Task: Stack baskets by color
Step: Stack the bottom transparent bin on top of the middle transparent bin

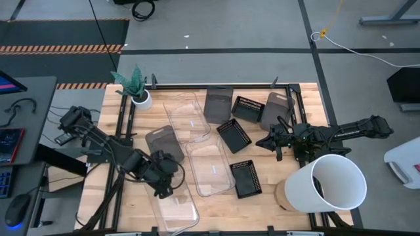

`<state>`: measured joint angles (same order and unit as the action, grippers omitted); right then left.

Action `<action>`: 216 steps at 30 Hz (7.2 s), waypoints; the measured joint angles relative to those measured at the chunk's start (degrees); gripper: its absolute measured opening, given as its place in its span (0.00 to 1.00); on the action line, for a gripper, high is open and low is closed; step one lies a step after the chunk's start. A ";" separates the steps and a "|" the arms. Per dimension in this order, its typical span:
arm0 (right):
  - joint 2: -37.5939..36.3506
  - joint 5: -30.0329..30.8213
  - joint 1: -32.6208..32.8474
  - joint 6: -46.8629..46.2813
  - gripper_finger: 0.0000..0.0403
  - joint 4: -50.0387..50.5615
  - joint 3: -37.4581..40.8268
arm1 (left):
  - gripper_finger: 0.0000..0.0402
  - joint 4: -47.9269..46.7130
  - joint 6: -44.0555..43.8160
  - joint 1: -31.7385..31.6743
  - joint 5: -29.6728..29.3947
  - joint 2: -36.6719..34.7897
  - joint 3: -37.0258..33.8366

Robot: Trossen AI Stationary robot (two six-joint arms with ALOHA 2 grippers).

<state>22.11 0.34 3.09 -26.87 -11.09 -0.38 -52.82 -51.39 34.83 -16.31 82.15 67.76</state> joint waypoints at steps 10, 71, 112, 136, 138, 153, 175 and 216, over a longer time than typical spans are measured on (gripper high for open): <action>0.00 0.00 0.00 0.00 0.06 0.00 0.00 | 0.07 -15.87 -10.43 4.14 7.33 -0.02 3.17; 0.00 0.00 0.00 0.00 0.06 0.00 0.00 | 0.39 -11.15 -21.74 5.53 7.14 -0.02 -8.19; -0.01 0.00 0.00 -0.08 0.06 -0.02 0.00 | 0.02 -3.46 -14.18 4.20 13.85 0.00 -11.73; -0.01 0.00 0.00 -0.11 0.06 -0.02 0.00 | 0.01 -23.33 12.51 -18.24 5.00 -0.02 13.67; 0.00 0.00 0.00 -0.05 0.06 0.00 0.00 | 0.01 -22.37 16.37 -22.57 4.97 -0.02 13.67; -0.02 0.00 0.00 -0.04 0.06 -0.02 0.00 | 0.01 -10.74 29.74 -38.45 11.22 4.54 13.69; 0.00 0.00 0.00 -0.10 0.06 -0.41 0.00 | 0.02 -10.02 36.95 -37.62 14.82 13.10 22.91; -0.02 0.00 0.00 0.01 0.06 -0.85 0.00 | 0.35 -7.66 53.23 -30.05 8.21 20.96 24.51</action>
<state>22.09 0.34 3.09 -26.86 -11.94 -0.38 -60.48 1.84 4.78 -8.10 103.11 92.27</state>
